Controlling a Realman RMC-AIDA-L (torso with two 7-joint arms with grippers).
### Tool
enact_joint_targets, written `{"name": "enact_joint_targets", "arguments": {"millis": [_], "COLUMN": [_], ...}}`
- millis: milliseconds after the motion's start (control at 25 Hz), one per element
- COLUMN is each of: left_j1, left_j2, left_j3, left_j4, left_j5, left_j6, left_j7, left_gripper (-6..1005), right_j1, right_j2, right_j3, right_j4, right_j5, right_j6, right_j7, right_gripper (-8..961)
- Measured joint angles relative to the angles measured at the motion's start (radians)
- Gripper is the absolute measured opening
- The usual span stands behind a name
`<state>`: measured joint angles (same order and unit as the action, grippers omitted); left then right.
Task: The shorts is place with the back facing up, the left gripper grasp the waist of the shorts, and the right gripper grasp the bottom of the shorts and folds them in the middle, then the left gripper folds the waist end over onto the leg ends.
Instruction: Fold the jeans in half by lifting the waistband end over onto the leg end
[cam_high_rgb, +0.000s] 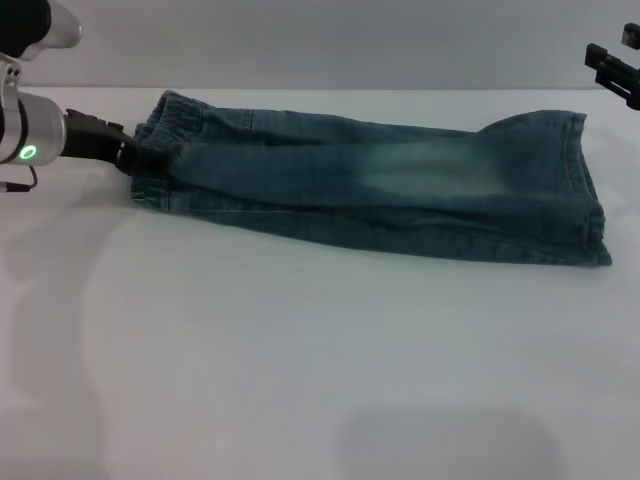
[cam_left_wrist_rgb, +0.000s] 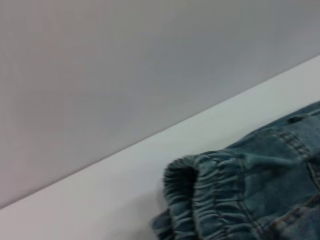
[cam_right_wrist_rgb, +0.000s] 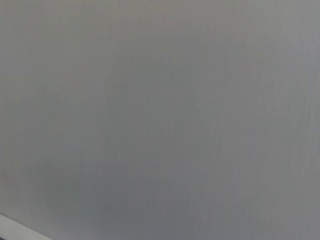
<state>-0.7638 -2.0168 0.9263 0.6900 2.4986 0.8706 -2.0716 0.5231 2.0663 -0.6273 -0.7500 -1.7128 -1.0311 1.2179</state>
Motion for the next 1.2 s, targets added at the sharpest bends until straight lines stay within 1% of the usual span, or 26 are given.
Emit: {"name": "enact_joint_targets", "arguments": {"millis": [120, 240, 360, 520, 640, 840, 1120, 1200], "left_j1": [0.005, 0.005, 0.006, 0.005, 0.003, -0.001, -0.008, -0.011], "left_j2": [0.002, 0.002, 0.005, 0.02, 0.023, 0.023, 0.017, 0.016], "left_j3": [0.001, -0.002, -0.007, -0.009, -0.009, -0.006, -0.001, -0.006], "left_j4": [-0.001, -0.001, -0.001, 0.008, 0.008, 0.009, -0.01, -0.032], "left_j5": [0.001, 0.012, 0.02, 0.021, 0.021, 0.021, 0.025, 0.04], "left_j6": [-0.028, -0.021, 0.005, 0.071, 0.081, 0.074, 0.024, 0.006], "left_j7": [-0.003, -0.005, -0.007, -0.008, -0.008, -0.008, -0.008, -0.008], "left_gripper": [846, 845, 844, 844, 845, 845, 846, 846], "right_j1": [0.001, 0.001, -0.001, -0.004, -0.004, -0.005, -0.006, -0.007], "right_j2": [0.0, 0.0, 0.0, 0.0, 0.0, 0.001, 0.003, 0.003], "right_j3": [0.0, 0.0, 0.0, 0.0, 0.0, -0.002, 0.0, 0.0], "right_j4": [0.0, 0.0, 0.0, 0.0, 0.0, 0.001, 0.001, 0.001], "right_j5": [0.001, 0.004, 0.021, 0.025, 0.025, 0.025, 0.028, 0.038], "right_j6": [0.0, 0.0, 0.0, 0.0, 0.0, 0.0, -0.006, -0.006], "right_j7": [0.0, 0.0, 0.0, 0.0, 0.0, 0.0, 0.0, 0.0], "right_gripper": [506, 506, 505, 506, 507, 507, 506, 506]}}
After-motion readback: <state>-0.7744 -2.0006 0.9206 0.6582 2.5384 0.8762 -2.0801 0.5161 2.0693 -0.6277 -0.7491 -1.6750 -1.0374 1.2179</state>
